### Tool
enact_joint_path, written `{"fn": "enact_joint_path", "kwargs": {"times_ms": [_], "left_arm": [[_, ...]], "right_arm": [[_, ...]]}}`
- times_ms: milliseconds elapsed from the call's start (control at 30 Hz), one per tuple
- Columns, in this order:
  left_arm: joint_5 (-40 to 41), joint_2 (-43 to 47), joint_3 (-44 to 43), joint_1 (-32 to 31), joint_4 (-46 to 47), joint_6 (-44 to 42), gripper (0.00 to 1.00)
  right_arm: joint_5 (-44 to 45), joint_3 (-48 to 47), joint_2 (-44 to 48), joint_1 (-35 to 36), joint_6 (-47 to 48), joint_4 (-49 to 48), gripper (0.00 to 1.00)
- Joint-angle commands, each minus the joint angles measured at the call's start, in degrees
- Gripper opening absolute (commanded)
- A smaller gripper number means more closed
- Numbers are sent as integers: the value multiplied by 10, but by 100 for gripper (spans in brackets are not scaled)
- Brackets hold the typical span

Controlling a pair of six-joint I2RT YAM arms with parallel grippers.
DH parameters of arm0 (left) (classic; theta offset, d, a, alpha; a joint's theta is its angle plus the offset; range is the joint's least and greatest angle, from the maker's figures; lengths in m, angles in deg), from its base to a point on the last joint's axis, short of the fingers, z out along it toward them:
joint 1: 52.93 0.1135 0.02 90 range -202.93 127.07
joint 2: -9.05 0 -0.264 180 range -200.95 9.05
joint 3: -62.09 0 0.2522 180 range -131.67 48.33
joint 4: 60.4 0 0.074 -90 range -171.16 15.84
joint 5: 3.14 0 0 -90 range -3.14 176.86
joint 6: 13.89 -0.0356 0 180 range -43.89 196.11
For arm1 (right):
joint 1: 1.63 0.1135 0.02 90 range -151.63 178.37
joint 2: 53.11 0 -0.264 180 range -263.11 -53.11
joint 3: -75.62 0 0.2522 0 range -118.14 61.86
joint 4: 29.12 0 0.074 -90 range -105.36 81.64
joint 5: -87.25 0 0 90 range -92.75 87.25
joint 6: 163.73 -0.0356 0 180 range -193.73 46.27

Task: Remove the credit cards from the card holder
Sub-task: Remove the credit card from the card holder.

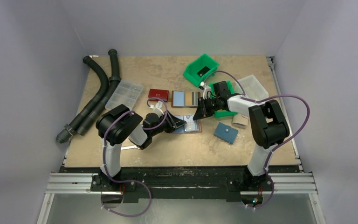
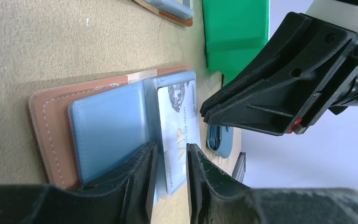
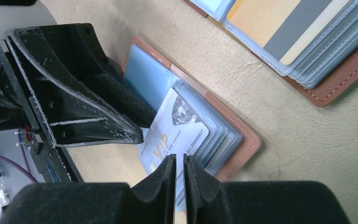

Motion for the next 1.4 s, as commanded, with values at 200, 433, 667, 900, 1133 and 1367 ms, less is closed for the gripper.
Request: {"fn": "enact_joint_path", "kwargs": {"times_ms": [200, 433, 667, 900, 1133, 1367], "left_arm": [[-3, -20, 7, 1, -5, -1, 34], [-9, -30, 7, 1, 10, 7, 35], [-10, -31, 9, 1, 21, 15, 32], [-21, -60, 21, 8, 102, 69, 27], [-21, -83, 32, 17, 170, 111, 20], [11, -3, 8, 17, -45, 31, 28]], "right_arm": [[22, -7, -24, 3, -22, 0, 17], [53, -20, -41, 36, -9, 21, 17], [74, -29, -54, 51, -6, 29, 6], [93, -41, -74, 60, 8, 54, 0], [120, -55, -79, 92, 39, 78, 0], [90, -62, -79, 100, 57, 90, 0]]}}
